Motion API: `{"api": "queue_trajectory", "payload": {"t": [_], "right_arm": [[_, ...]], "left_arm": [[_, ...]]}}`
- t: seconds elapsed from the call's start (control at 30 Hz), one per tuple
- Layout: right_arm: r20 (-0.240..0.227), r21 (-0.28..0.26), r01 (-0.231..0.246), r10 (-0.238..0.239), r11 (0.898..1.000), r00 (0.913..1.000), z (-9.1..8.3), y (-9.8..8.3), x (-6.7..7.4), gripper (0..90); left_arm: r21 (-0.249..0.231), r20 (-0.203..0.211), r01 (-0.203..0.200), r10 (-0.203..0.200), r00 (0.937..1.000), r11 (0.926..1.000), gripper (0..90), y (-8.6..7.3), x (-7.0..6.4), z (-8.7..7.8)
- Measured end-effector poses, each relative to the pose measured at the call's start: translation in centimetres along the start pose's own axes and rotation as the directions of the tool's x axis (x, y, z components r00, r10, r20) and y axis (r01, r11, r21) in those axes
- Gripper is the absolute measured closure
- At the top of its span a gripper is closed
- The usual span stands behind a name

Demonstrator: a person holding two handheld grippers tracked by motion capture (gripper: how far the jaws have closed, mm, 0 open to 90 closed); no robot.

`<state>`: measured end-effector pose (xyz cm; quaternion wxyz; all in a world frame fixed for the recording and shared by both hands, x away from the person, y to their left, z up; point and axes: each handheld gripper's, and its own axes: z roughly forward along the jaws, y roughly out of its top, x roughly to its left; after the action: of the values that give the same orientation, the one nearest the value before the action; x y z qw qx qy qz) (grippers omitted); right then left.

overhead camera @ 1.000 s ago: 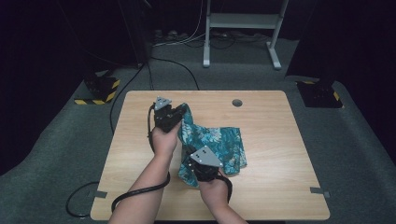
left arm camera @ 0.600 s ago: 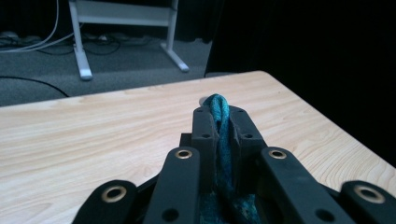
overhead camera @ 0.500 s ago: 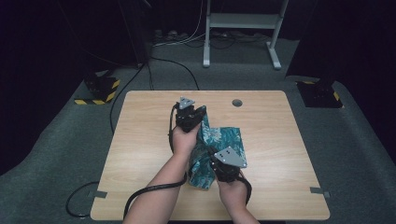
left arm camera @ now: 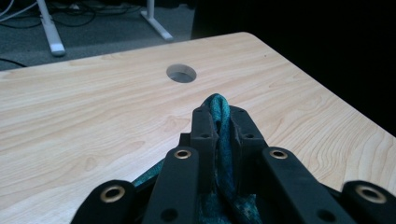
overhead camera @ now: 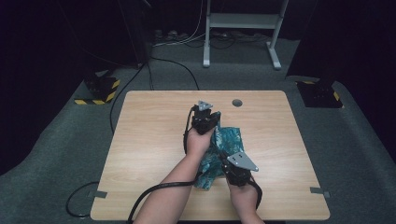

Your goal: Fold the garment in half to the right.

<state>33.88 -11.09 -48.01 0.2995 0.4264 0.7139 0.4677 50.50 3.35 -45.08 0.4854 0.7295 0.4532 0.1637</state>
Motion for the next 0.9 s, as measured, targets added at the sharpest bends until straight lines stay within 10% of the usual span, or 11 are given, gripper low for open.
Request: {"api": "queue_trajectory", "payload": {"t": [0.9], "right_arm": [[0.045,0.076,-0.03,0.027,0.997,0.9986,-0.1,-3.3,-2.3,84.5]], "left_arm": [[0.103,0.002,-0.018,0.018,0.9998,0.9945,82.0,-2.1,-2.3,4.1]]}}
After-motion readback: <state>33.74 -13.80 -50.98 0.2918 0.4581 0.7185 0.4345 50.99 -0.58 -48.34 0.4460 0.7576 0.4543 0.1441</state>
